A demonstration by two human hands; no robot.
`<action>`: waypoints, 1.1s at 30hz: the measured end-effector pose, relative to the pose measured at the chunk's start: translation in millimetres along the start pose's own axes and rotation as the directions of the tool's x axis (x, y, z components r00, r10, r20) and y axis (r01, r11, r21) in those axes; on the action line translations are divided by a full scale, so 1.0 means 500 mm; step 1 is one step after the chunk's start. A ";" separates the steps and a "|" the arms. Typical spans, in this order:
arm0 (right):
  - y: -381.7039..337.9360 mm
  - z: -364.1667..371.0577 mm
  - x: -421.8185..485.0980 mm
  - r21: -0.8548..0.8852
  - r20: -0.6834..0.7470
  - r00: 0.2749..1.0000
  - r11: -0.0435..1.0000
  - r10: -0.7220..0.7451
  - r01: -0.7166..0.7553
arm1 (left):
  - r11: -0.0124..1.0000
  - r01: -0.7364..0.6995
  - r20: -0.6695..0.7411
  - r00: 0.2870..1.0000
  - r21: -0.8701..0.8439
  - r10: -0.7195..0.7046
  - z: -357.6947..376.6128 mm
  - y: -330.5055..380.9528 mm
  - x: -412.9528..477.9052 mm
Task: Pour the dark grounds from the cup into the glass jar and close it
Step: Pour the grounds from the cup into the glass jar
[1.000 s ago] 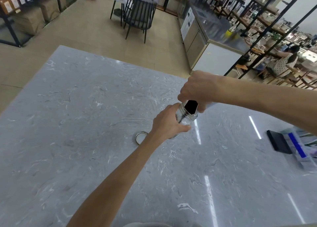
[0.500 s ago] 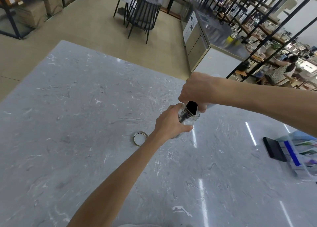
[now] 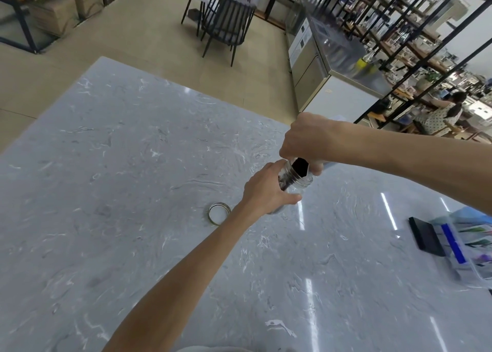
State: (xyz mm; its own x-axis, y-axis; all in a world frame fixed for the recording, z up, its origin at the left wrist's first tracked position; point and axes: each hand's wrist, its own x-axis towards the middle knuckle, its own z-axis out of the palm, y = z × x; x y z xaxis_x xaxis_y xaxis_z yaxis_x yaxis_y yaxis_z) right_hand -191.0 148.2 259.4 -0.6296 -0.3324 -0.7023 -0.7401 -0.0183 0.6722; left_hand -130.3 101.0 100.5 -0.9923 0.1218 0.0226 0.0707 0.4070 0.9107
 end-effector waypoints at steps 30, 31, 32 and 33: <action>-0.026 -0.011 0.029 -0.084 0.076 0.997 0.996 0.016 -0.010 | 0.996 0.000 -0.003 1.000 -0.090 0.000 0.026 -0.006 0.014; -0.026 -0.012 0.029 -0.084 0.084 0.996 0.996 0.023 -0.015 | 0.995 0.000 -0.003 1.000 -0.095 0.000 0.027 -0.006 0.015; -0.026 -0.013 0.029 -0.086 0.089 0.996 0.996 0.021 -0.013 | 0.995 -0.001 -0.004 1.000 -0.101 0.001 0.027 -0.005 0.016; -0.026 -0.016 0.027 -0.089 0.095 0.995 0.996 0.018 -0.010 | 0.994 -0.004 -0.004 1.000 -0.105 0.004 0.027 -0.005 0.017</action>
State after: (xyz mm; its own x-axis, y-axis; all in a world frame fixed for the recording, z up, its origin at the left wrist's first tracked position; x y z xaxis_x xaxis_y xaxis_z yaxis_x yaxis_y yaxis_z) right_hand -187.9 136.4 242.9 -0.6625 -0.2418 -0.7090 -0.7101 -0.0986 0.6972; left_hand -137.6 113.3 92.8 -0.9924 0.1201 0.0275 0.0637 0.3094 0.9488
